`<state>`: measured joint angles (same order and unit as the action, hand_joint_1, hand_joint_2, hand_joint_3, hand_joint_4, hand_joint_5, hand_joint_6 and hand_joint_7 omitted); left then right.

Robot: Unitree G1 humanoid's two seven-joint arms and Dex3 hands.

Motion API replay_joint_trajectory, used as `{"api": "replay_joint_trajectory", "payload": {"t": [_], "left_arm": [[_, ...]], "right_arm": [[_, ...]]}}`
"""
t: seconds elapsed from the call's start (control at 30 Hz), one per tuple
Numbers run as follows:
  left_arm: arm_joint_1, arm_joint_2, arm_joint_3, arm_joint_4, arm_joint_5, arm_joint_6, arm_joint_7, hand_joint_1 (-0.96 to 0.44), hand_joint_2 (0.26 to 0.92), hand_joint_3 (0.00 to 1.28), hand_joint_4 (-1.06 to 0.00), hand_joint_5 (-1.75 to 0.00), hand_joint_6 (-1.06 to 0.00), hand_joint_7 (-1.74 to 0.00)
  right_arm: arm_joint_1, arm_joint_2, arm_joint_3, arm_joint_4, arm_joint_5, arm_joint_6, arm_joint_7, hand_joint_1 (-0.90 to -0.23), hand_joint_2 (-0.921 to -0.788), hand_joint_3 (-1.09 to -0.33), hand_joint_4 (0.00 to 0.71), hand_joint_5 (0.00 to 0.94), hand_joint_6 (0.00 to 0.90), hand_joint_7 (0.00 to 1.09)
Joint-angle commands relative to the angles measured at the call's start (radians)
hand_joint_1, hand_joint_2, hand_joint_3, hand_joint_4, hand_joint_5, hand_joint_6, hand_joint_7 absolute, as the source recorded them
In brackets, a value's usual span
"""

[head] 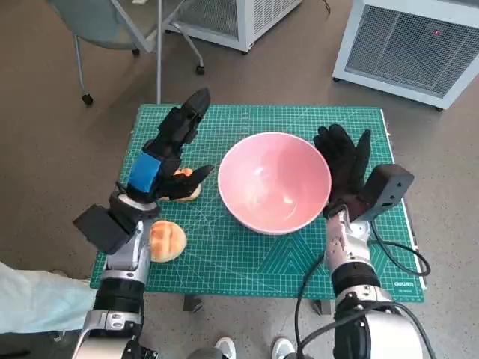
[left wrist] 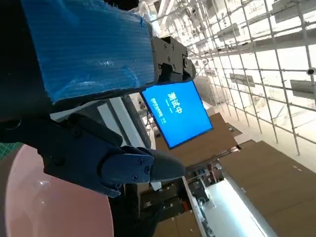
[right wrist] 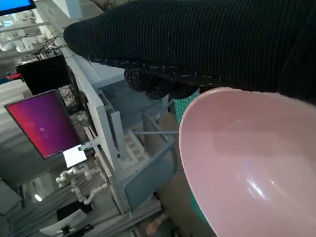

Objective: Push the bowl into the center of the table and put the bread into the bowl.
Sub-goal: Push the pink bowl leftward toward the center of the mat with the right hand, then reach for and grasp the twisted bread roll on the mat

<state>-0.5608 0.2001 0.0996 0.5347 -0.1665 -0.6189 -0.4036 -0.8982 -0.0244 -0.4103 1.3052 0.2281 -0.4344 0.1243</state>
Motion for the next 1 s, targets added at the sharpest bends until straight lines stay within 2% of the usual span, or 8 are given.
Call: {"api": "replay_joint_trajectory", "payload": {"t": [0.03, 0.27, 0.4, 0.6, 0.7, 0.83, 1.0], "left_arm": [[0.017, 0.001, 0.002, -0.018, 0.009, -0.012, 0.012, -0.58, 0.921, 0.38, -0.15, 0.0, -0.15, -0.17], [0.019, 0.0, 0.002, -0.02, 0.006, -0.012, 0.013, -0.59, 0.921, 0.38, -0.15, 0.0, -0.15, -0.17], [0.01, -0.003, 0.002, -0.006, 0.005, -0.015, 0.014, -0.59, 0.921, 0.38, -0.15, 0.0, -0.15, -0.16], [0.0, -0.016, -0.005, 0.004, 0.011, -0.015, 0.021, -0.59, 0.921, 0.38, -0.15, 0.0, -0.15, -0.16], [-0.005, -0.023, -0.009, 0.009, 0.012, -0.013, 0.021, -0.59, 0.921, 0.38, -0.15, 0.0, -0.15, -0.15], [-0.011, -0.03, -0.014, 0.009, 0.011, -0.007, 0.02, -0.59, 0.921, 0.38, -0.15, 0.0, -0.16, -0.15], [-0.015, -0.038, -0.018, 0.002, 0.007, 0.002, 0.015, -0.59, 0.921, 0.38, -0.15, 0.0, -0.16, -0.15]], "right_arm": [[0.0, -0.024, -0.011, 0.011, 0.003, 0.017, 0.005, -0.576, -0.921, -0.797, 0.292, 0.001, 0.289, 0.33], [-0.005, -0.05, -0.005, -0.018, -0.003, -0.047, 0.012, -0.572, -0.921, -0.808, 0.289, 0.003, 0.276, 0.31], [0.003, -0.061, 0.009, -0.052, -0.009, -0.131, 0.044, -0.591, -0.921, -0.809, 0.271, 0.001, 0.242, 0.29], [0.03, -0.075, 0.036, -0.12, -0.009, -0.262, 0.129, -0.613, -0.921, -0.793, 0.245, 0.0, 0.213, 0.28], [0.06, -0.076, 0.058, -0.184, -0.005, -0.329, 0.186, -0.644, -0.921, -0.768, 0.229, 0.0, 0.201, 0.28], [0.107, -0.08, 0.09, -0.286, 0.002, -0.385, 0.248, -0.656, -0.921, -0.752, 0.217, 0.001, 0.172, 0.32], [0.178, -0.095, 0.138, -0.436, -0.004, -0.401, 0.289, -0.66, -0.921, -0.748, 0.196, 0.001, 0.111, 0.42]]}}
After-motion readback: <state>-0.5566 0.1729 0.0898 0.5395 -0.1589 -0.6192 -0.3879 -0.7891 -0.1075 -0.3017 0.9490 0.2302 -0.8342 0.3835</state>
